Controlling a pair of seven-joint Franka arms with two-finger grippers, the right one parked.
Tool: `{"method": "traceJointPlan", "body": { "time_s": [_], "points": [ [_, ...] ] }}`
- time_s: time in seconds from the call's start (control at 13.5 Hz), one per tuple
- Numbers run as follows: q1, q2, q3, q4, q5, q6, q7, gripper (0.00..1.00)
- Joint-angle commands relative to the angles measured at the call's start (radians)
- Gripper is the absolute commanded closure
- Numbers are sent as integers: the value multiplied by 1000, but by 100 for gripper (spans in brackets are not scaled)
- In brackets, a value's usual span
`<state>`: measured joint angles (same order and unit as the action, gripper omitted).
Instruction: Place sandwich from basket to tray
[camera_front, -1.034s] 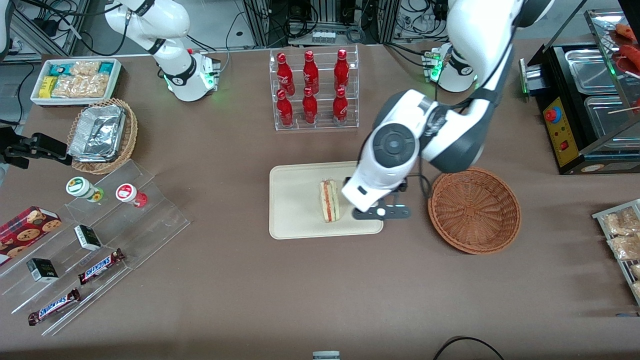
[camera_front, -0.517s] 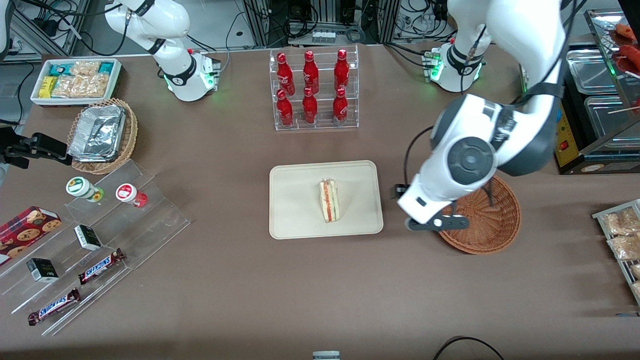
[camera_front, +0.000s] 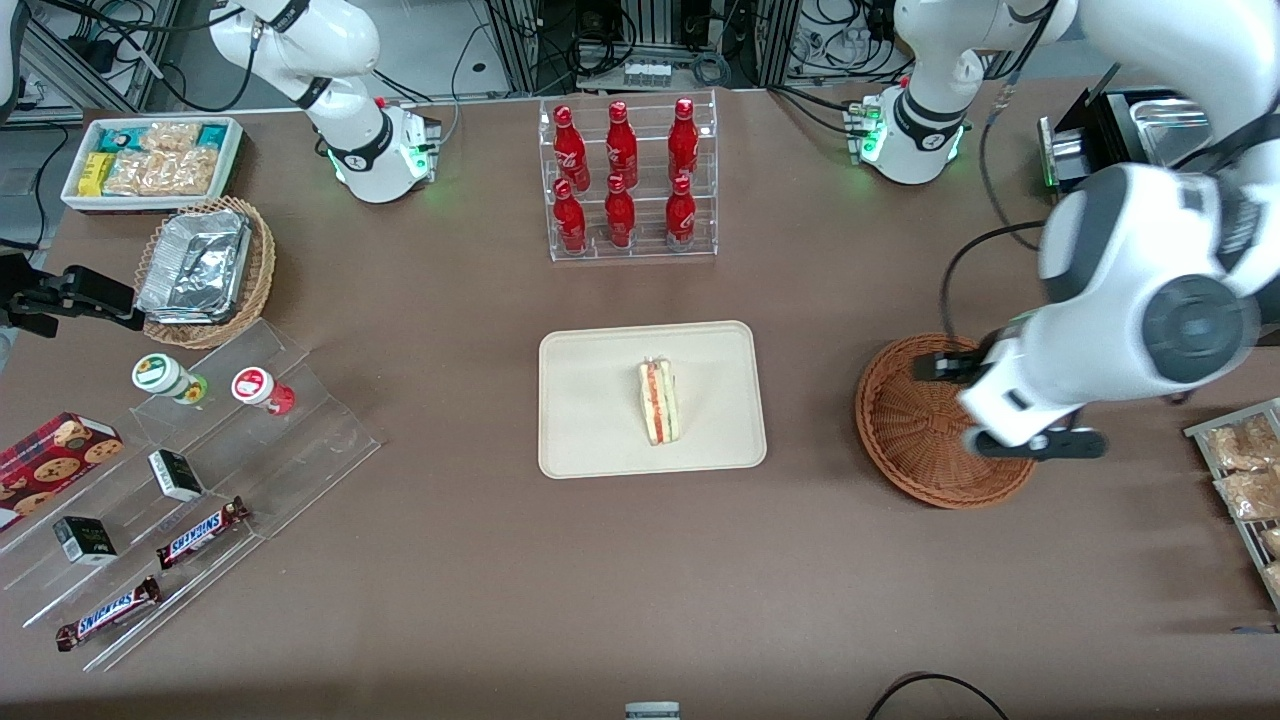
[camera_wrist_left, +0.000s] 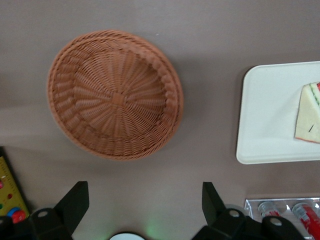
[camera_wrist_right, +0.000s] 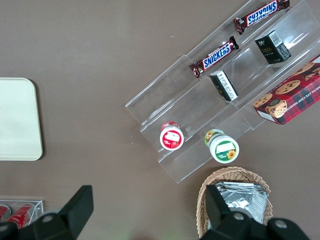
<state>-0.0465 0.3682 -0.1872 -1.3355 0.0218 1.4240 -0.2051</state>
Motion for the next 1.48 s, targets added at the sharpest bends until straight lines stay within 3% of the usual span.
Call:
{"method": "traceJointPlan", "body": {
  "time_s": [0.0,0.81,1.11,1.4],
  "points": [
    [34,-83,-34,-40,0,-57,13,0],
    [85,-245,-18,-103,17,-112,105,0],
    [93,-279,29,-108,15,-119,182,0],
    [93,-354,31,-184,15,-106,182,0]
  ]
}}
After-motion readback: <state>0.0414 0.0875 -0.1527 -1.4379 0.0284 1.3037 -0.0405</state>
